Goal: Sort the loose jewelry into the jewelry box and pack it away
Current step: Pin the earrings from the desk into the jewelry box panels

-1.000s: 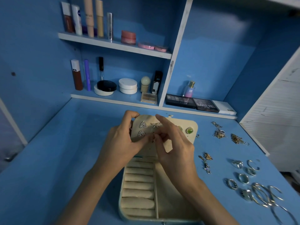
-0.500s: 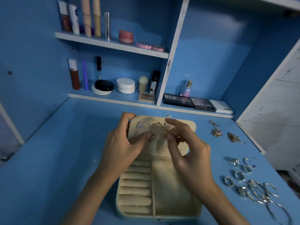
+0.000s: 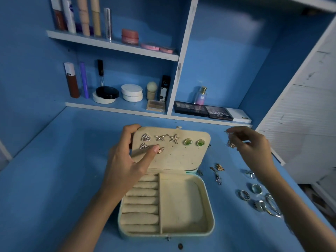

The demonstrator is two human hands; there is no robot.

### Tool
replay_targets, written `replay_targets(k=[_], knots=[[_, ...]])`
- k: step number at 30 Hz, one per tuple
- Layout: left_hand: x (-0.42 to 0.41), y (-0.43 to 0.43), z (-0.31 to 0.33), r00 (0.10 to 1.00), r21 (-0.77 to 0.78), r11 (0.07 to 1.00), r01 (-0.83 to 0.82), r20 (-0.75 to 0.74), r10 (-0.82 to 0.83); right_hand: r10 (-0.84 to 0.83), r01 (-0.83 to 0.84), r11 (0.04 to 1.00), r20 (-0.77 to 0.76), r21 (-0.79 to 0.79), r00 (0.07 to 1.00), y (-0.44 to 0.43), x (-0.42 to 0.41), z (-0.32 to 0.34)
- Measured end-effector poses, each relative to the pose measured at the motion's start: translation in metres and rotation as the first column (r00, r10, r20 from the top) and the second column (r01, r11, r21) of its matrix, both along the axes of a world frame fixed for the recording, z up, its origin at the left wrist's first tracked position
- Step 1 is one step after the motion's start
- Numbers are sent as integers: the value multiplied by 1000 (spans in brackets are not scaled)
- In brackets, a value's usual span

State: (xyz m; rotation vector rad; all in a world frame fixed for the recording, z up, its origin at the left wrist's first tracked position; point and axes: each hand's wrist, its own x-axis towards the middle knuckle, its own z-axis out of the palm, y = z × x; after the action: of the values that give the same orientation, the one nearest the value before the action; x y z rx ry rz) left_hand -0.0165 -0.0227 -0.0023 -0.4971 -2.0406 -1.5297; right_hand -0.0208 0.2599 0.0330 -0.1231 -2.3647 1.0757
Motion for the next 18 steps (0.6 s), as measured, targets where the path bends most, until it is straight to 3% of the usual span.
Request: replay_targets(k=[3, 9, 18], knots=[[0, -1, -1, 1000, 4, 1000, -8, -6, 8, 0, -8, 998, 130, 66, 992, 19, -18, -10], [2, 0, 2, 1000, -8, 1000, -2, -22, 1, 91, -182, 959, 368, 219, 925, 25, -38, -17], [-1, -1, 0, 1000, 3, 1000, 4, -22, -4, 241, -364, 882, 375, 300, 895, 13, -43, -26]])
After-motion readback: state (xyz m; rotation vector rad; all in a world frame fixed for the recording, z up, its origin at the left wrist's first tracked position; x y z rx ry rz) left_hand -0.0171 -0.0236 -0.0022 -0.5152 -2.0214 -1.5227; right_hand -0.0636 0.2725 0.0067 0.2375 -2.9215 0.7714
